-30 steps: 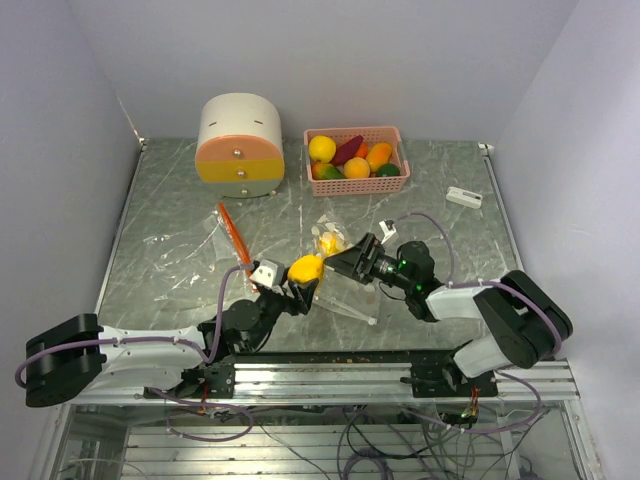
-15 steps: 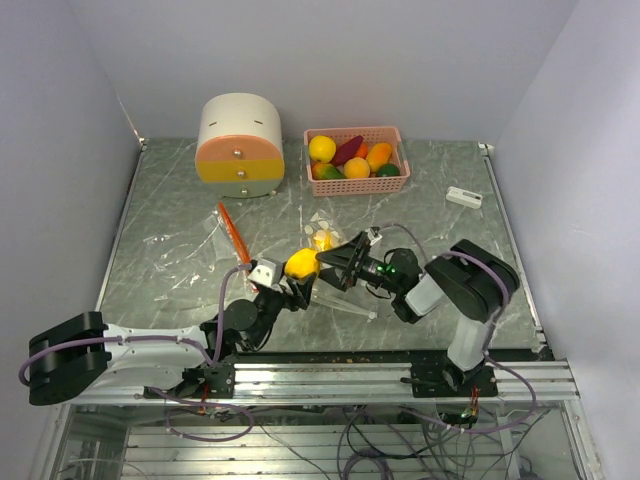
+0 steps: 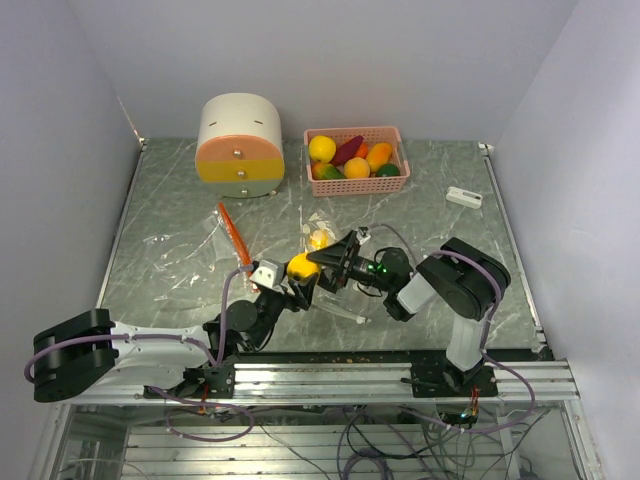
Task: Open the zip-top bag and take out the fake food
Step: Pick up the fake fruit from the zipper food storage bag.
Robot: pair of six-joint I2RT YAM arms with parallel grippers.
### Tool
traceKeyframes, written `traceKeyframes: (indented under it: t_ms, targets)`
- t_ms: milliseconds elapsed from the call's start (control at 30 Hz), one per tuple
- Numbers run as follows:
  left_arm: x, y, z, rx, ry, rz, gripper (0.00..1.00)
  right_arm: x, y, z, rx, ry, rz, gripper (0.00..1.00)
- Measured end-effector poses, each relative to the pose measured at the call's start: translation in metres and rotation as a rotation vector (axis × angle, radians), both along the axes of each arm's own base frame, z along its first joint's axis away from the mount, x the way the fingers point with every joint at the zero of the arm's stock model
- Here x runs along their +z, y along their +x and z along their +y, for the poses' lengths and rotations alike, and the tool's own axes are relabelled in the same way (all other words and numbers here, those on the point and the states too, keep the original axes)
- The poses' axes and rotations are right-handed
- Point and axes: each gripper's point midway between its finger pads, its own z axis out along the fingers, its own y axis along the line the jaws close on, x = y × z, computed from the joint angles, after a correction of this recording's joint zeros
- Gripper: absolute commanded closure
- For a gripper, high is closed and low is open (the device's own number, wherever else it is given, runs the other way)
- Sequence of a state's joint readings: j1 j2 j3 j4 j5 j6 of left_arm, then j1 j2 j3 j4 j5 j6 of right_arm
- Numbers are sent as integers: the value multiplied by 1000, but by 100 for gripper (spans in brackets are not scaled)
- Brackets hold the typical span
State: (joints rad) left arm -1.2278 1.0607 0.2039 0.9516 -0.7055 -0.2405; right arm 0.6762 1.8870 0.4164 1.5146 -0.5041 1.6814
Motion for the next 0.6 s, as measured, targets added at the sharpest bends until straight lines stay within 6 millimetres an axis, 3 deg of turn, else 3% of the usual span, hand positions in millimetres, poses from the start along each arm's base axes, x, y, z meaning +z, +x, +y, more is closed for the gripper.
traceKeyframes:
  t_ms: [133,367,533,600]
  targets:
    - [5,0,-2,-8,-20,-7,68,19,4,11,25,37,-55,2]
    - [1,2,-7,-3,-6,-2,64,18,-2,22,65,40,-55,35]
    - [3,6,-7,26,-16,2,41,18,-1,20,59,23,-70,64]
    - [5,6,-7,34,-27,6,26,21,-1,19,56,19,-83,76]
